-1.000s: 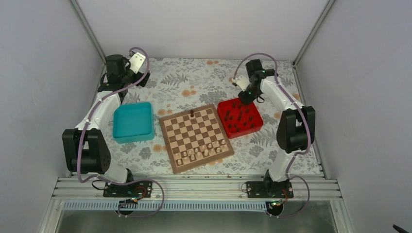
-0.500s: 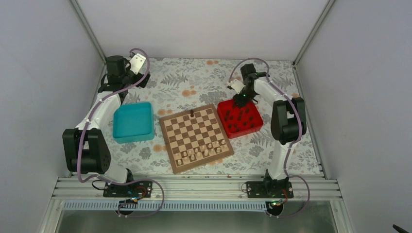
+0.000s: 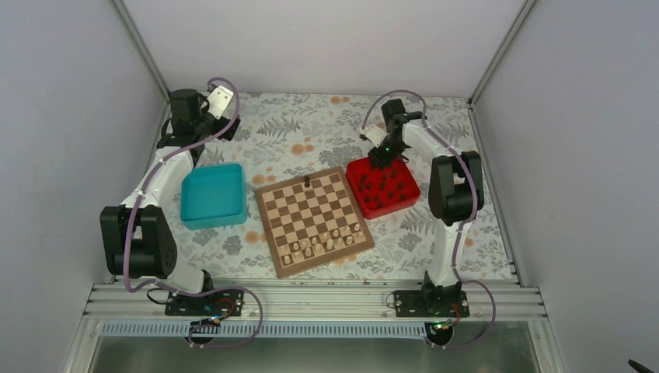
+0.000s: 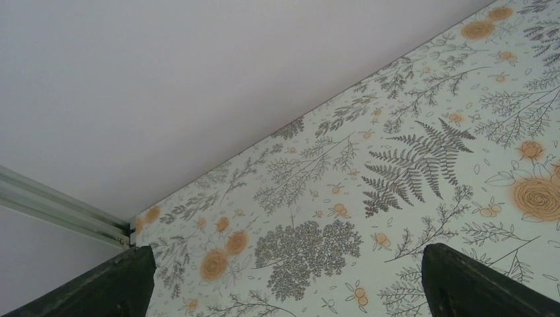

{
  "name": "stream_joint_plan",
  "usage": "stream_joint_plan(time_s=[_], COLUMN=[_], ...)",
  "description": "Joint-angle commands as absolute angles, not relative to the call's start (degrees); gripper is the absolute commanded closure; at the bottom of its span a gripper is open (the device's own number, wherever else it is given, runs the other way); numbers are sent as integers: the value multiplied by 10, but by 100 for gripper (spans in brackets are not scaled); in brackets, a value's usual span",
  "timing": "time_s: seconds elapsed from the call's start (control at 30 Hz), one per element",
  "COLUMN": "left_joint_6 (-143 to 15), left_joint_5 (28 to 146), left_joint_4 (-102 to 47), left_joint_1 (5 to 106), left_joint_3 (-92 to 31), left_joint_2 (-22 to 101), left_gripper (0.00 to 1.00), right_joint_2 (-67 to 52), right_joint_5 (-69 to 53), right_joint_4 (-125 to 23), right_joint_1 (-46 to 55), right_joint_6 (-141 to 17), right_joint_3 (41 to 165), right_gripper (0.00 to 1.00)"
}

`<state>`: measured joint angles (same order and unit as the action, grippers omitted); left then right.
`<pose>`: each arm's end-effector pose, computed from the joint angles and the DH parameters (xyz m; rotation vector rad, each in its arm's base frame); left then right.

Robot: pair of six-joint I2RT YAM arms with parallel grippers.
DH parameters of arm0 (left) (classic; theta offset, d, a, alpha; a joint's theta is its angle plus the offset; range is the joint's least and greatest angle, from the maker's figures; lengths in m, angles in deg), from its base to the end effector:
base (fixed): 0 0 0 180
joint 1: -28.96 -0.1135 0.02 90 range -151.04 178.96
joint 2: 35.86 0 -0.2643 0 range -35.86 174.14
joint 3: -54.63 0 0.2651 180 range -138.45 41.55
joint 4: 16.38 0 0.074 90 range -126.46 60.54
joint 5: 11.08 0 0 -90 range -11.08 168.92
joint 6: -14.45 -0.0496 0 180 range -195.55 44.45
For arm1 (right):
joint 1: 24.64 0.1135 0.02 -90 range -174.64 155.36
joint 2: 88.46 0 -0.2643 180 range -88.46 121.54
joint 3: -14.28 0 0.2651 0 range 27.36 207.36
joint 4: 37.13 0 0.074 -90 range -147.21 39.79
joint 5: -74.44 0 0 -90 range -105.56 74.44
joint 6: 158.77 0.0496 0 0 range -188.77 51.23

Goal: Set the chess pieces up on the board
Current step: Move the storage box to the center of the board, then pick up the chess piece from the storage box.

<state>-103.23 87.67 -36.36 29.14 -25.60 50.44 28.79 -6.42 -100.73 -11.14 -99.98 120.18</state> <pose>0.3771 -0.0087 0.2952 0.5801 1.9380 0.1497 0.4191 0.1087 0.1775 -1.1131 2.6274 0.1673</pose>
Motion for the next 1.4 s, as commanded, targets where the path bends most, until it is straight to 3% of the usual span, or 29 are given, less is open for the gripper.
stream_joint_plan(time_s=[0.0,0.47,1.0,1.37], left_joint_6=[-1037,-1035,-1033,-1032], left_joint_5=[878,885,886,892], left_joint_4=[-346,-348,-347,-349], left_joint_1=[293,294,294,293], left_joint_3=[-252,-250,-248,-253], left_joint_2=[509,509,507,509], left_gripper=[0,0,0,0], right_joint_2=[296,292,262,188], right_joint_5=[-43,-43,-59,-66], right_joint_4=[-1016,-958,-930,-1036], right_joint_1=[-104,-98,-89,-60], right_joint_6=[-1009,-998,-992,-992], right_joint_3=[1215,1167,1144,1218], right_gripper=[62,66,91,92])
